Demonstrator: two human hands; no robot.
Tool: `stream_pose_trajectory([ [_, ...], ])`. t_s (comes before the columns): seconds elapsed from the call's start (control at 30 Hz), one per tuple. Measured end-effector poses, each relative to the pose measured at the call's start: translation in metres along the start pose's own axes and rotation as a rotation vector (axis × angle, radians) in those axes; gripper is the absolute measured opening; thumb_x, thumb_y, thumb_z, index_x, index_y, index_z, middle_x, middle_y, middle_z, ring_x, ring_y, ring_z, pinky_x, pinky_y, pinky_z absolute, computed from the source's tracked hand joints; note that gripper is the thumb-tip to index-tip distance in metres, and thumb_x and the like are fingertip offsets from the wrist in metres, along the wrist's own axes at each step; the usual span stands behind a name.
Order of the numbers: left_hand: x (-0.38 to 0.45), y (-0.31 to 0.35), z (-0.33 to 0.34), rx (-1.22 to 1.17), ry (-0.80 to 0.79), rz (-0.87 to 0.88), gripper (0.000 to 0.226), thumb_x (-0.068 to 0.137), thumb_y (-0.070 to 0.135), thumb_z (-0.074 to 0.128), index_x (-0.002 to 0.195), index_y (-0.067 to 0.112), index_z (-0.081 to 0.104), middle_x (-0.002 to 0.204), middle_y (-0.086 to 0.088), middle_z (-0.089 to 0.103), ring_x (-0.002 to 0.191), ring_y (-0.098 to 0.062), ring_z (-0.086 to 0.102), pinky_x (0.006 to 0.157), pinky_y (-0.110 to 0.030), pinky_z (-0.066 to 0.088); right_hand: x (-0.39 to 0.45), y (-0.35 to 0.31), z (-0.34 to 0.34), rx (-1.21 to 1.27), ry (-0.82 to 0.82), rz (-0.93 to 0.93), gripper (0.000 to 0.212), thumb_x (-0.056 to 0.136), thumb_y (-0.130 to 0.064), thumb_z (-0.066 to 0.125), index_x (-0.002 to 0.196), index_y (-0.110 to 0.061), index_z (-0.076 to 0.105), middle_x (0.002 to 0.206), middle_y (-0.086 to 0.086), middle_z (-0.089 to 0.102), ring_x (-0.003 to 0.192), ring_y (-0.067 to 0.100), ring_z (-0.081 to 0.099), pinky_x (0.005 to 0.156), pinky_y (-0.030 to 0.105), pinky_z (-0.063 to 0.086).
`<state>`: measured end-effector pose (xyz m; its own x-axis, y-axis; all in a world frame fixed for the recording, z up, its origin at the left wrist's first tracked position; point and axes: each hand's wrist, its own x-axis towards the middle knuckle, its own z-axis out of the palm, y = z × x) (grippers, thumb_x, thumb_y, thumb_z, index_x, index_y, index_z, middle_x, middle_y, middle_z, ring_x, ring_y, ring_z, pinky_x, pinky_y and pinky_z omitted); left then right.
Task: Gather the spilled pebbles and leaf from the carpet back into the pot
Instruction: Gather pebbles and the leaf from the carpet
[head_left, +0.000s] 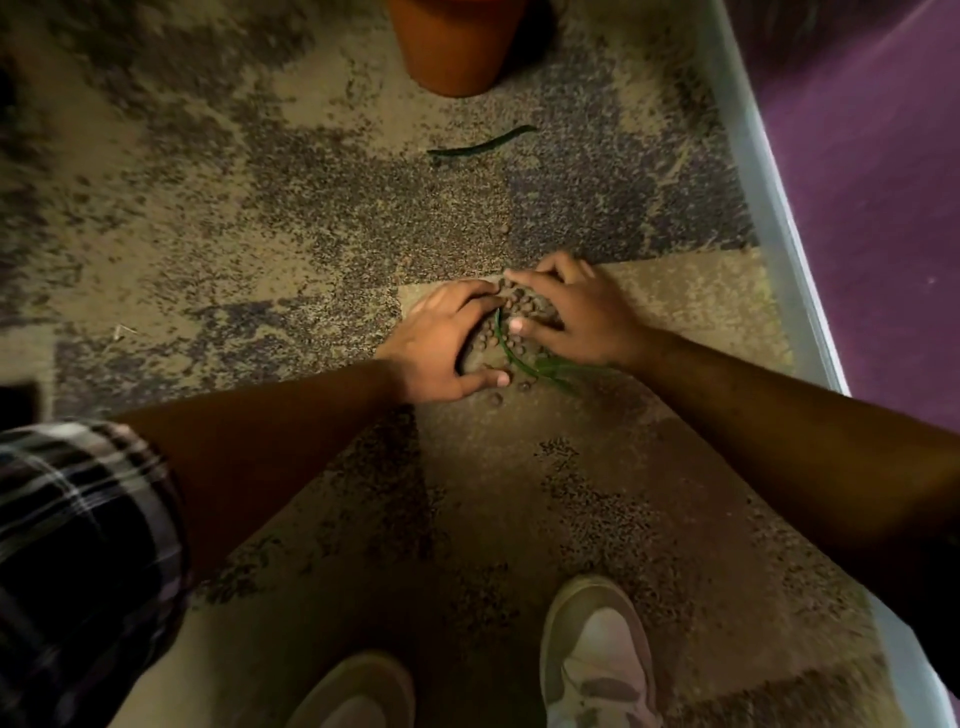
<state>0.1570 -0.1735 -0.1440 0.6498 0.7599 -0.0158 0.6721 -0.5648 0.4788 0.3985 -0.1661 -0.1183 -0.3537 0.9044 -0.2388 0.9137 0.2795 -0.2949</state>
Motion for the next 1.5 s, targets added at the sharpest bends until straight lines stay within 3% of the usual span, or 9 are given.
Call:
stream_pose_trajectory([
  [0.13, -0.004, -0.002, 0.001, 0.053, -0.051, 0.033, 0.123, 0.063, 0.090, 0.059, 0.153, 0.011, 0.033, 0.152, -0.010, 0.033, 0.138, -0.027, 0.033, 0.116, -0.044, 0.030, 0.005, -0.004, -0.007, -0.008, -0.090, -0.078, 0.092, 0.074, -0.074, 0.068, 0.151, -0.033, 0.039, 0.127, 0.002, 0.043, 0.109, 0.021, 0.052, 0.087, 0.033, 0.047],
  [0.3, 0.004, 0.006, -0.001, 0.034, -0.009, -0.009, 0.111, 0.068, 0.083, 0.061, 0.150, 0.012, 0.037, 0.139, -0.011, 0.038, 0.124, -0.024, 0.036, 0.103, -0.042, 0.042, 0.010, -0.014, -0.010, 0.073, -0.143, -0.020, 0.093, 0.066, -0.047, 0.090, 0.146, -0.034, 0.043, 0.128, 0.002, 0.043, 0.115, 0.021, 0.052, 0.089, 0.031, 0.044],
  [0.8, 0.014, 0.008, -0.012, -0.080, 0.007, -0.062, 0.033, 0.092, 0.031, 0.065, 0.111, 0.005, 0.059, 0.114, -0.012, 0.053, 0.098, -0.027, 0.057, 0.087, -0.037, 0.050, 0.002, -0.029, -0.003, 0.117, 0.046, -0.017, 0.027, 0.077, -0.021, 0.079, 0.103, -0.022, 0.075, 0.103, 0.001, 0.066, 0.095, 0.022, 0.063, 0.072, 0.020, 0.034],
  [0.93, 0.018, 0.012, -0.016, -0.091, 0.015, -0.095, 0.024, 0.093, 0.022, 0.060, 0.111, 0.006, 0.059, 0.109, -0.011, 0.055, 0.094, -0.027, 0.059, 0.084, -0.037, 0.052, 0.004, -0.030, -0.008, 0.177, 0.050, 0.078, 0.025, 0.076, -0.019, 0.081, 0.100, -0.024, 0.076, 0.103, -0.004, 0.071, 0.088, 0.011, 0.062, 0.069, 0.016, 0.036],
  [1.03, 0.019, 0.014, -0.018, -0.107, -0.005, -0.131, 0.026, 0.093, 0.018, 0.055, 0.115, 0.005, 0.058, 0.109, -0.011, 0.055, 0.094, -0.026, 0.058, 0.084, -0.036, 0.052, 0.006, -0.029, -0.011, 0.276, 0.031, 0.174, 0.018, 0.078, -0.016, 0.082, 0.094, -0.021, 0.078, 0.083, -0.015, 0.068, 0.065, -0.008, 0.058, 0.058, 0.000, 0.034],
  [1.13, 0.015, 0.013, -0.015, -0.095, -0.051, -0.103, 0.041, 0.091, 0.030, 0.058, 0.124, 0.007, 0.056, 0.113, -0.009, 0.050, 0.102, -0.023, 0.053, 0.090, -0.033, 0.050, 0.010, -0.024, -0.011, 0.447, -0.003, 0.297, 0.015, 0.080, -0.009, 0.082, 0.082, -0.023, 0.076, 0.068, -0.017, 0.067, 0.056, -0.011, 0.061, 0.063, 0.009, 0.051],
  [1.23, 0.008, 0.012, -0.009, -0.006, -0.099, -0.040, 0.069, 0.082, 0.057, 0.066, 0.132, 0.012, 0.051, 0.119, -0.009, 0.045, 0.109, -0.020, 0.045, 0.094, -0.031, 0.044, 0.011, -0.016, -0.012, 0.598, 0.007, 0.398, 0.022, 0.083, -0.005, 0.080, 0.078, -0.025, 0.073, 0.078, -0.005, 0.074, 0.072, 0.014, 0.073, 0.067, 0.034, 0.064],
  [1.37, 0.009, 0.014, -0.007, 0.065, -0.099, -0.026, 0.069, 0.082, 0.059, 0.069, 0.130, 0.013, 0.052, 0.123, -0.011, 0.043, 0.112, -0.026, 0.045, 0.097, -0.037, 0.046, 0.009, -0.009, -0.014, 0.569, 0.003, 0.335, 0.009, 0.086, -0.007, 0.077, 0.093, -0.014, 0.078, 0.087, -0.005, 0.074, 0.081, 0.010, 0.071, 0.081, 0.036, 0.063],
  [1.5, 0.012, 0.016, -0.013, 0.027, -0.100, -0.020, 0.055, 0.088, 0.047, 0.068, 0.130, 0.015, 0.055, 0.120, -0.012, 0.046, 0.110, -0.026, 0.047, 0.094, -0.036, 0.045, 0.001, -0.015, -0.015, 0.272, -0.096, 0.145, 0.030, 0.082, -0.021, 0.078, 0.111, -0.020, 0.074, 0.109, 0.001, 0.067, 0.094, 0.016, 0.066, 0.085, 0.030, 0.055],
])
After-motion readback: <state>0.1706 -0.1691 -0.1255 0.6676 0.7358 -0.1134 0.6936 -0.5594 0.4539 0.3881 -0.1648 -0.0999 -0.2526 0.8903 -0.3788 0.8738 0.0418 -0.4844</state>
